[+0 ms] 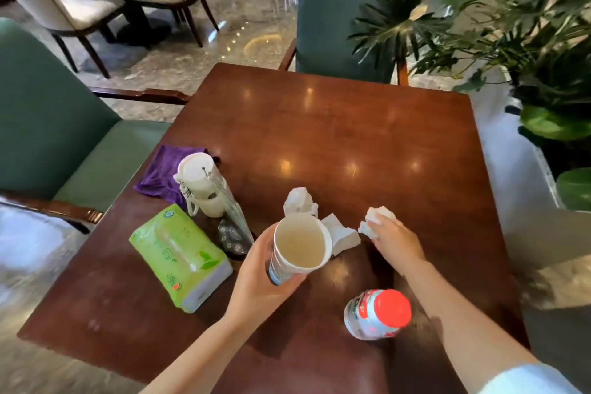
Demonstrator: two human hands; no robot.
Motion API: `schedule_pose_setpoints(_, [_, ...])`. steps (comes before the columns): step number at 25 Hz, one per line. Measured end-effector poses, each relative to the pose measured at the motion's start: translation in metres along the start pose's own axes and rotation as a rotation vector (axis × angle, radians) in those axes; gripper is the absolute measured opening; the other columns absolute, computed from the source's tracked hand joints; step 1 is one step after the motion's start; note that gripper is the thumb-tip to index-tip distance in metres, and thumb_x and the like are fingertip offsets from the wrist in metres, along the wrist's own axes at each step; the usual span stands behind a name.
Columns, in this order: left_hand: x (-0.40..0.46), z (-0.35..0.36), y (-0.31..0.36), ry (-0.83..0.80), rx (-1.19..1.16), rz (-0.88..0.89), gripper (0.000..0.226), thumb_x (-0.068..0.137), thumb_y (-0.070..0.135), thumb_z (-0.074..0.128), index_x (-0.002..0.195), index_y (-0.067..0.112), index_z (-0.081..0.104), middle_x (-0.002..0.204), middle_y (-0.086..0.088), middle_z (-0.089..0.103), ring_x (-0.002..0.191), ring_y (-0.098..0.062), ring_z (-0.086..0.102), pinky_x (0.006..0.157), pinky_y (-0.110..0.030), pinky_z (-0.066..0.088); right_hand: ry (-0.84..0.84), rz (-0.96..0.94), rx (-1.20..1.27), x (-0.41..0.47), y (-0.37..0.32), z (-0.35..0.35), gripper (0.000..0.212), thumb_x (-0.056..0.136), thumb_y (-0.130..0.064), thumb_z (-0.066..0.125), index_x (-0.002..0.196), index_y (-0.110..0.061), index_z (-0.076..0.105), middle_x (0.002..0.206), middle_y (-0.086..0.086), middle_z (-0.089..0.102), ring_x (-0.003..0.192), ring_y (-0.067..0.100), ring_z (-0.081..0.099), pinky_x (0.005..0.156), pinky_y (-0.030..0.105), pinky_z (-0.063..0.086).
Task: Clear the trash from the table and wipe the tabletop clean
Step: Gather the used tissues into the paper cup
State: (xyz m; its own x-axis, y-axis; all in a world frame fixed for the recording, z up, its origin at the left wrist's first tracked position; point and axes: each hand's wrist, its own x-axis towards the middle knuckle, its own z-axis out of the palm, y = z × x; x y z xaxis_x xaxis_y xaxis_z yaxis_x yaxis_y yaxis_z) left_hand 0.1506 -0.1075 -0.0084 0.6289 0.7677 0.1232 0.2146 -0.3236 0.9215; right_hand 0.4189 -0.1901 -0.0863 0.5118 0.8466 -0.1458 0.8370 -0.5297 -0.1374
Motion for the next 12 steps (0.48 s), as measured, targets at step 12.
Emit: schedule_pose_setpoints(12, [-0.002,0.012,0.017,0.068,-0.019,-0.013,0.072,0.068,0.011,0.082,0.121,0.038,0.042,0.12,0.041,0.049,0.113,0.01,0.05,0.083,-0.004,0.041,0.322,-0.171,0.798,-0.031,-0.033,-0.116,0.036,0.072,0.008,0.069,0.101,-0.012,0.072,0.103,0.0,0.068,0.092,0.012,0.062,0.081,0.026,0.053])
